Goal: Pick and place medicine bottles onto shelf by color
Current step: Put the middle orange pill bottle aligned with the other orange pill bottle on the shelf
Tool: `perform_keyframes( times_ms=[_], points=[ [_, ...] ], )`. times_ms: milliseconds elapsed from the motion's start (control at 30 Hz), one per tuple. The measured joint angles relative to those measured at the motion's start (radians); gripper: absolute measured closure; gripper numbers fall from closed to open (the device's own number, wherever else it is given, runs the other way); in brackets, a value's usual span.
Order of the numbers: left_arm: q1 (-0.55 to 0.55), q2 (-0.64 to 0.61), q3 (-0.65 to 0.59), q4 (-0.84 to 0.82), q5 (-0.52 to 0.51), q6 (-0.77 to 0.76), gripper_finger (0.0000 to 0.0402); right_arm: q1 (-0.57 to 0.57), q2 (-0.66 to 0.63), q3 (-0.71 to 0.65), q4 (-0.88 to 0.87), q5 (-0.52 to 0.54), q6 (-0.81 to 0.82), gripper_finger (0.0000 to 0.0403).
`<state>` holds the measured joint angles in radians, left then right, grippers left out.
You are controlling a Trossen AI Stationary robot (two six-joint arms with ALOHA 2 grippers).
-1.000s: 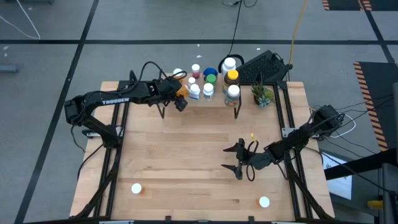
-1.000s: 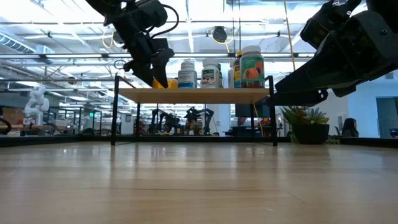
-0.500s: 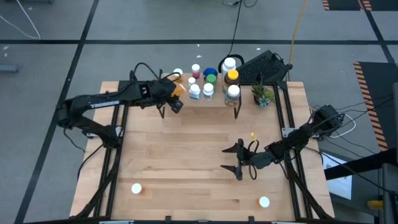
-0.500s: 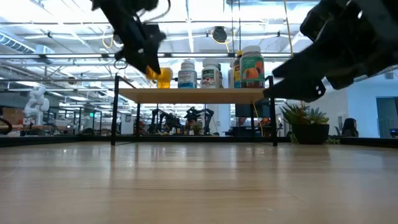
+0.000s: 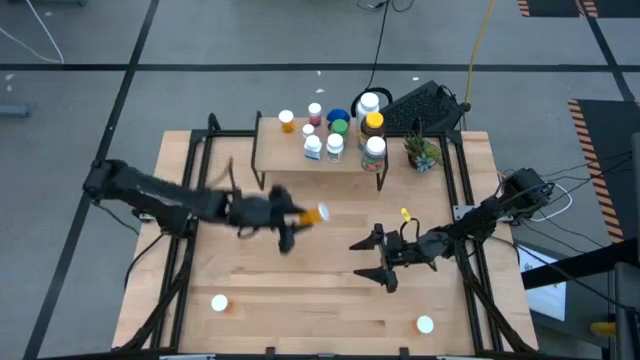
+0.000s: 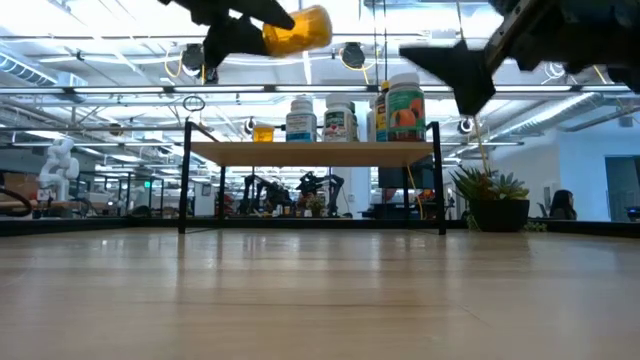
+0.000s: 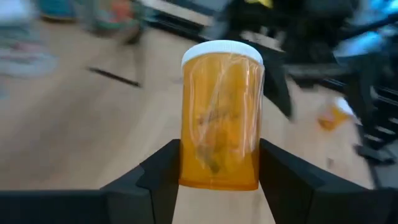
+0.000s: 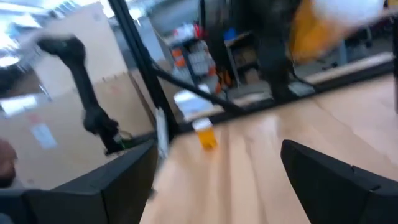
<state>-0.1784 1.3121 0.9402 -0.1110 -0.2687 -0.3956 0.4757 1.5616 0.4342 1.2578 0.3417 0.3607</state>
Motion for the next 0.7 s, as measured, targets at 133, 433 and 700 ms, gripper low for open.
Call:
perform_keyframes(
  times_ms=[133,433,700],
  points=[
    [-0.142,0.085,-0.117,0.395,-0.132,0.017,0.0215,0.024,0.013,0.027,0.086,0.006,-0.038,0.0065],
    [-0.264,0.42,-0.128,1.049,-0.205,0.194,0.0205,0.058,0.174,0.184,0.121,0.039,-0.176,0.0065],
    [-0.265,0.511,-0.045,1.069,-0.228,0.221,0.0203,0.101,0.238,0.209,0.183,0.183,-0.278,0.0065]
  ],
)
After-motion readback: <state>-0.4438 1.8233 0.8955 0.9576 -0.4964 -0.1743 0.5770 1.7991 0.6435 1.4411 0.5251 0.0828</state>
